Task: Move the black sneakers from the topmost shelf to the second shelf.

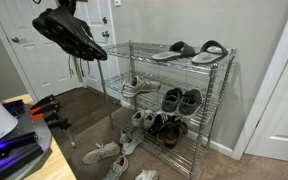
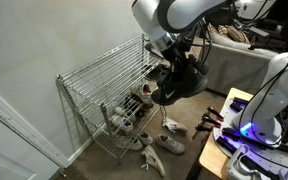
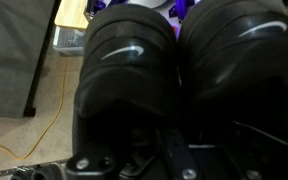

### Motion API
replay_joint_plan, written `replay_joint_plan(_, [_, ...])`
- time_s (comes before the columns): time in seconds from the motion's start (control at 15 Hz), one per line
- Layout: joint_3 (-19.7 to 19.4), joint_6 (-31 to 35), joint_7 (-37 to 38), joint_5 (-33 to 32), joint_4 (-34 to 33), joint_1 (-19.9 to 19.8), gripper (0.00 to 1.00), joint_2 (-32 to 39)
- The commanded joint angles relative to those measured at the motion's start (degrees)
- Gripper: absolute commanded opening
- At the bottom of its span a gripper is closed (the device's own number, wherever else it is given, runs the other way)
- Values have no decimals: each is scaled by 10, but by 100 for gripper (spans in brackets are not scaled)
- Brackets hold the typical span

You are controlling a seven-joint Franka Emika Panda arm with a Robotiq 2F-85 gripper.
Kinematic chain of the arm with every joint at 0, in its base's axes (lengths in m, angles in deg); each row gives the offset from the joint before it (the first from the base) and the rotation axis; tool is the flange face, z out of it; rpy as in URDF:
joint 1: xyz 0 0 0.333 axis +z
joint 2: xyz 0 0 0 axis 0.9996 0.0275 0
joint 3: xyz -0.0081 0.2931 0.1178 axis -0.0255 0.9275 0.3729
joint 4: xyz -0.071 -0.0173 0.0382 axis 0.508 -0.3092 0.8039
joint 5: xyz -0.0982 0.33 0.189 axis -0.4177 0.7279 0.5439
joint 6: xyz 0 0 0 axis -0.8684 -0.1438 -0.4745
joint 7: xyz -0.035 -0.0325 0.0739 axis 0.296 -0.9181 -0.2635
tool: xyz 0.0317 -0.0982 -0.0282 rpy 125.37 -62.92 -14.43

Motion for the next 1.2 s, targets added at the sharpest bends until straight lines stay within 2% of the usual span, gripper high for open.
replay_joint_plan(0.0, [11, 5, -26, 2, 23, -20, 6, -17])
replay_joint_plan(0.2, [10, 6, -54, -2, 34, -28, 6, -21])
replay_joint_plan(0.27, [13, 6, -22, 0, 21, -24, 6, 3])
replay_joint_plan(0.33, [13, 6, -24, 0, 22, -25, 18, 5])
replay_joint_plan(0.8, [14, 11, -24, -1, 22, -24, 18, 18])
replay_joint_plan(0.87, [14, 11, -24, -1, 22, -24, 7, 18])
replay_joint_plan(1.13, [27, 87, -18, 10, 100, -16, 7, -8])
